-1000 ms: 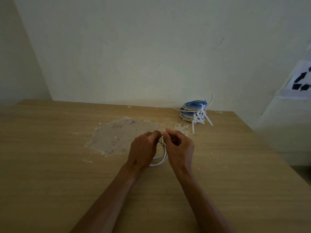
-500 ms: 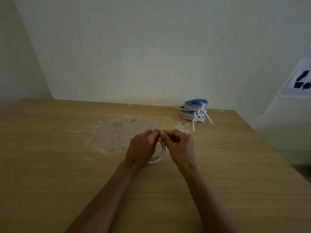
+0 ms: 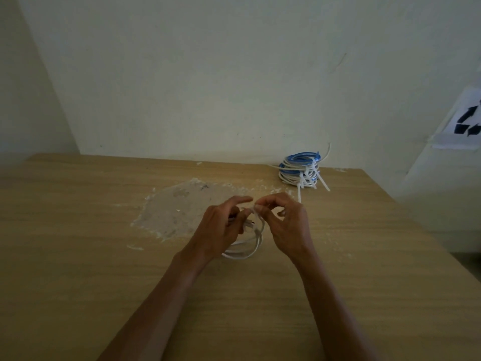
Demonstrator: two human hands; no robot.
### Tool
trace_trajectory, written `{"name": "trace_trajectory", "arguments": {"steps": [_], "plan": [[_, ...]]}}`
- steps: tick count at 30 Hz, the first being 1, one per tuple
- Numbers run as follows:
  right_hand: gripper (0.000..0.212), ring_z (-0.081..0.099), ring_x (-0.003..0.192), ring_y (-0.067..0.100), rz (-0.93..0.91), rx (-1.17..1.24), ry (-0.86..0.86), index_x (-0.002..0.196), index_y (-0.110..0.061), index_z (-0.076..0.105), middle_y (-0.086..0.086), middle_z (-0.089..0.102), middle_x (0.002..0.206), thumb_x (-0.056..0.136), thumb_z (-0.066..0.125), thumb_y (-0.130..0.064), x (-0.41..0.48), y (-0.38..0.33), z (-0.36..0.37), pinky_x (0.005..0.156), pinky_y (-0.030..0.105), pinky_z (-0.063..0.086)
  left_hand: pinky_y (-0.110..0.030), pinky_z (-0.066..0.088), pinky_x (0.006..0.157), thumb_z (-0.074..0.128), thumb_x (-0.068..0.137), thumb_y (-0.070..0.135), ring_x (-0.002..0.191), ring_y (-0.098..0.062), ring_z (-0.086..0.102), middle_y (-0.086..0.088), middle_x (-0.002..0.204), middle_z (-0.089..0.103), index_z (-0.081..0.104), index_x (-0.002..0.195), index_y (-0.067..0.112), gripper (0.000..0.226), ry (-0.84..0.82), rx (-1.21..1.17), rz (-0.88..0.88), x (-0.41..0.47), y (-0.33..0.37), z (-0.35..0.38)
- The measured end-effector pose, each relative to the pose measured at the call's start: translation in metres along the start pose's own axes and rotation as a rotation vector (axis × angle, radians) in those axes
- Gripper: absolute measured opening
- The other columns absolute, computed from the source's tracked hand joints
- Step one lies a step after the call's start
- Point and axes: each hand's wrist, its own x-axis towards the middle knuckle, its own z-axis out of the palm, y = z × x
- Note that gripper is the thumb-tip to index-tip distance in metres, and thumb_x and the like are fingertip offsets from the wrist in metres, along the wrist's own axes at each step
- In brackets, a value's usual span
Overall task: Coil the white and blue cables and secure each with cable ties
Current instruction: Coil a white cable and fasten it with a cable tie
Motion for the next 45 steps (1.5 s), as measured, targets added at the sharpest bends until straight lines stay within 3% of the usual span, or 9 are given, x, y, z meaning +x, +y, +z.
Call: {"name": "trace_trajectory", "arguments": {"steps": [4, 16, 19, 24, 27, 31, 37, 41, 45], "plan": [[0.013, 0.069, 0.078, 0.006, -0.007, 0.101, 0.048, 0.089, -0.022, 0.070, -0.010, 0.072, 0.082, 0.090, 0.072, -0.009, -0.002, -0.003, 0.008, 0.071, 0.020, 0.053, -0.023, 0.059, 0.066, 0.063, 0.099, 0.025, 0.069, -0.006, 0.072, 0.004, 0.078, 0.073, 0.059, 0.097, 0.008, 0.018, 0.067, -0.088, -0.061, -0.001, 0.002, 0.000], [0.006, 0.068, 0.084, 0.008, -0.163, 0.065, 0.049, 0.100, -0.010, 0.061, 0.001, 0.069, 0.094, 0.096, 0.063, -0.006, -0.007, -0.008, 0.017, 0.068, 0.015, 0.054, -0.033, 0.056, 0.059, 0.064, 0.092, 0.008, 0.064, -0.015, 0.065, -0.002, 0.074, 0.063, 0.054, 0.088, 0.012, 0.011, 0.111, 0.006, -0.072, -0.001, 0.000, 0.000], [0.003, 0.066, 0.077, 0.007, -0.234, 0.037, 0.068, 0.099, -0.005, 0.058, 0.003, 0.067, 0.087, 0.098, 0.058, -0.002, -0.007, -0.013, 0.016, 0.064, 0.009, 0.049, -0.035, 0.059, 0.062, 0.067, 0.089, 0.012, 0.066, -0.010, 0.068, 0.000, 0.075, 0.066, 0.057, 0.086, 0.011, 0.010, 0.133, 0.001, -0.099, 0.000, 0.004, 0.000], [0.004, 0.060, 0.061, 0.014, -0.293, -0.201, 0.104, 0.101, -0.016, 0.054, -0.002, 0.063, 0.075, 0.101, 0.051, -0.013, -0.005, -0.003, 0.021, 0.063, 0.030, 0.047, -0.039, 0.059, 0.064, 0.068, 0.091, 0.016, 0.067, -0.012, 0.070, -0.001, 0.076, 0.067, 0.058, 0.087, 0.011, 0.012, 0.102, -0.065, -0.090, -0.002, 0.013, 0.006], [0.008, 0.058, 0.081, 0.009, -0.289, -0.205, 0.159, 0.100, -0.017, 0.056, -0.003, 0.062, 0.089, 0.098, 0.056, -0.009, -0.004, -0.001, 0.021, 0.079, 0.018, 0.042, -0.045, 0.059, 0.065, 0.069, 0.089, 0.020, 0.068, -0.016, 0.071, -0.004, 0.076, 0.069, 0.058, 0.087, 0.011, 0.014, 0.063, -0.105, -0.127, -0.002, 0.016, 0.005], [0.015, 0.059, 0.071, 0.004, -0.261, -0.083, 0.160, 0.096, -0.014, 0.055, -0.004, 0.063, 0.082, 0.097, 0.058, 0.001, -0.001, -0.004, 0.016, 0.064, 0.011, 0.045, -0.048, 0.058, 0.064, 0.063, 0.081, 0.041, 0.068, -0.021, 0.071, -0.005, 0.076, 0.069, 0.057, 0.085, 0.013, 0.028, 0.052, -0.139, -0.159, -0.003, 0.016, 0.001], [0.010, 0.056, 0.051, 0.007, -0.283, -0.118, 0.143, 0.098, -0.011, 0.052, -0.006, 0.066, 0.070, 0.101, 0.052, -0.002, -0.001, -0.002, 0.012, 0.048, 0.014, 0.039, -0.033, 0.062, 0.067, 0.069, 0.090, 0.013, 0.070, -0.014, 0.073, -0.003, 0.077, 0.071, 0.059, 0.090, 0.011, 0.011, 0.024, -0.202, -0.181, -0.003, 0.019, 0.007], [0.004, 0.060, 0.051, 0.010, -0.273, -0.175, 0.158, 0.101, -0.014, 0.052, -0.004, 0.068, 0.070, 0.102, 0.052, -0.010, -0.001, 0.003, 0.015, 0.052, 0.036, 0.051, -0.018, 0.056, 0.075, 0.062, 0.095, 0.008, 0.073, -0.008, 0.073, 0.005, 0.079, 0.074, 0.065, 0.126, 0.016, 0.032, 0.007, -0.220, -0.189, -0.004, 0.022, 0.008], [0.001, 0.062, 0.064, 0.010, -0.257, -0.206, 0.244, 0.101, -0.014, 0.055, -0.003, 0.065, 0.077, 0.100, 0.055, -0.015, -0.001, 0.002, 0.018, 0.061, 0.040, 0.053, -0.018, 0.056, 0.074, 0.067, 0.093, 0.010, 0.073, -0.007, 0.074, 0.005, 0.086, 0.077, 0.077, 0.104, 0.011, 0.015, 0.112, -0.209, -0.220, -0.002, 0.018, 0.010]]}}
